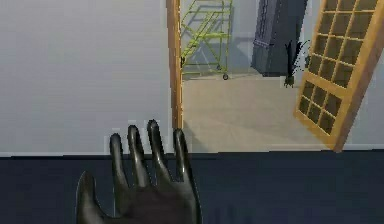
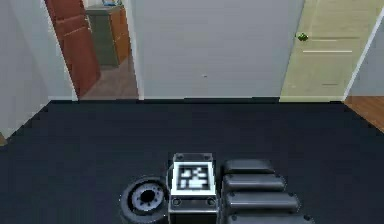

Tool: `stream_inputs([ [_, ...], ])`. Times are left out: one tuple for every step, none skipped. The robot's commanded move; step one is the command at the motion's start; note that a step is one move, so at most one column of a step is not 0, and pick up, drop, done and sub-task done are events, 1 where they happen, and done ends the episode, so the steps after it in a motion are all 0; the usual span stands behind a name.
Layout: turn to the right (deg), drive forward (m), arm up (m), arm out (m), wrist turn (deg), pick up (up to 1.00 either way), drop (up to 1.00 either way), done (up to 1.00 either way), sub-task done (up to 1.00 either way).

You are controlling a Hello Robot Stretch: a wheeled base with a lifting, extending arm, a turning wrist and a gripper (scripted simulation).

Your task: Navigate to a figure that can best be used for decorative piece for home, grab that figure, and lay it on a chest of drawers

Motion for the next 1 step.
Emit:
stream_inputs([
  [-42.0,0.0,0.0,0.0,0.0,0.0,0.0,0.0,0.0],
])
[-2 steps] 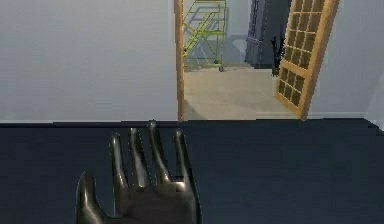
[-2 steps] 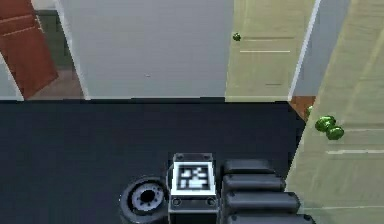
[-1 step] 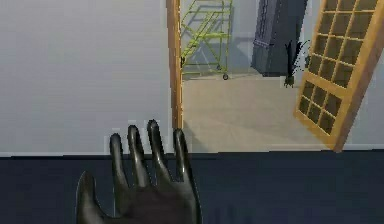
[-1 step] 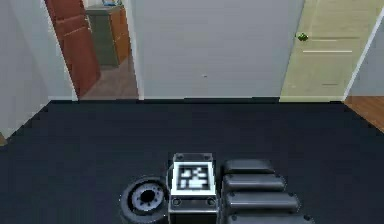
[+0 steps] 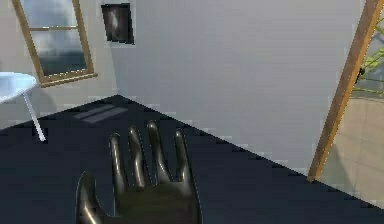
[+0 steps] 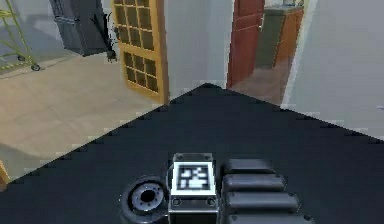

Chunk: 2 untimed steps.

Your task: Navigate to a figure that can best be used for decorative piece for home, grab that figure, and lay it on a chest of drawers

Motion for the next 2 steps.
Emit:
stream_inputs([
  [0.0,0.5,0.0,0.0,0.0,0.0,0.0,0.0,0.0],
  [-45.0,0.0,0.0,0.0,0.0,0.0,0.0,0.0,0.0],
])
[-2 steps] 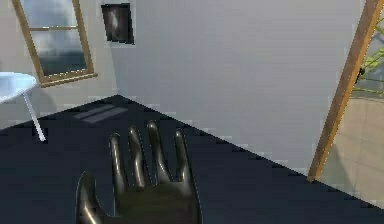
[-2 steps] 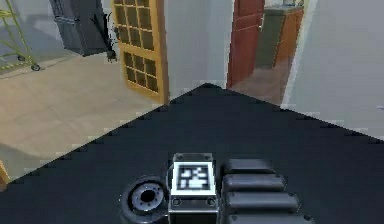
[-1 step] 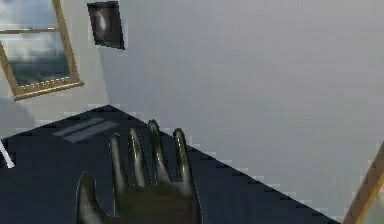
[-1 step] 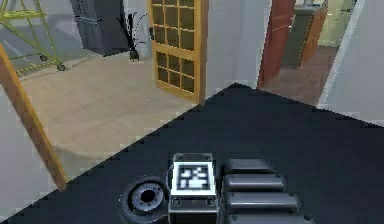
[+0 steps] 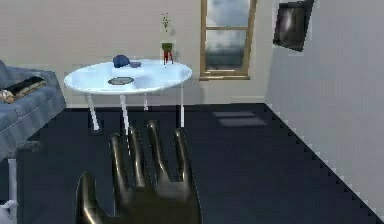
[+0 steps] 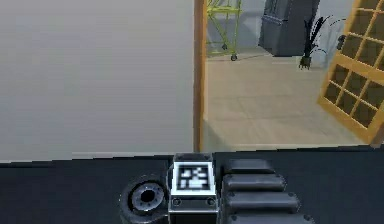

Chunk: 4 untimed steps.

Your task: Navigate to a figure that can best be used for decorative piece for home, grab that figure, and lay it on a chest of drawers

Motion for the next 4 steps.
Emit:
stream_inputs([
  [-3.0,0.0,0.0,0.0,0.0,0.0,0.0,0.0,0.0],
  [0.0,0.95,0.0,0.0,0.0,0.0,0.0,0.0,0.0],
  [45.0,0.0,0.0,0.0,0.0,0.0,0.0,0.0,0.0],
  [45.0,0.0,0.0,0.0,0.0,0.0,0.0,0.0,0.0],
])
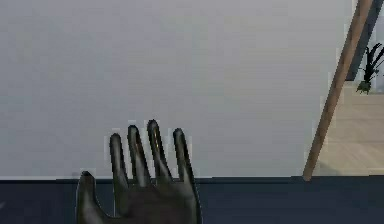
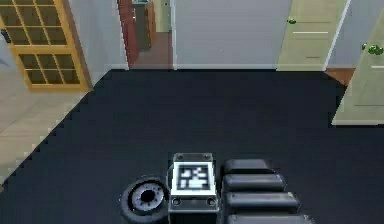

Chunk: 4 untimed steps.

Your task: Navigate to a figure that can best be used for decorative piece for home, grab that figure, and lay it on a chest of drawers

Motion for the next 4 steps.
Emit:
stream_inputs([
  [45.0,0.0,0.0,0.0,0.0,0.0,0.0,0.0,0.0],
  [33.0,0.0,0.0,0.0,0.0,0.0,0.0,0.0,0.0],
  [0.0,1.0,0.0,0.0,0.0,0.0,0.0,0.0,0.0],
  [0.0,1.0,0.0,0.0,0.0,0.0,0.0,0.0,0.0],
])
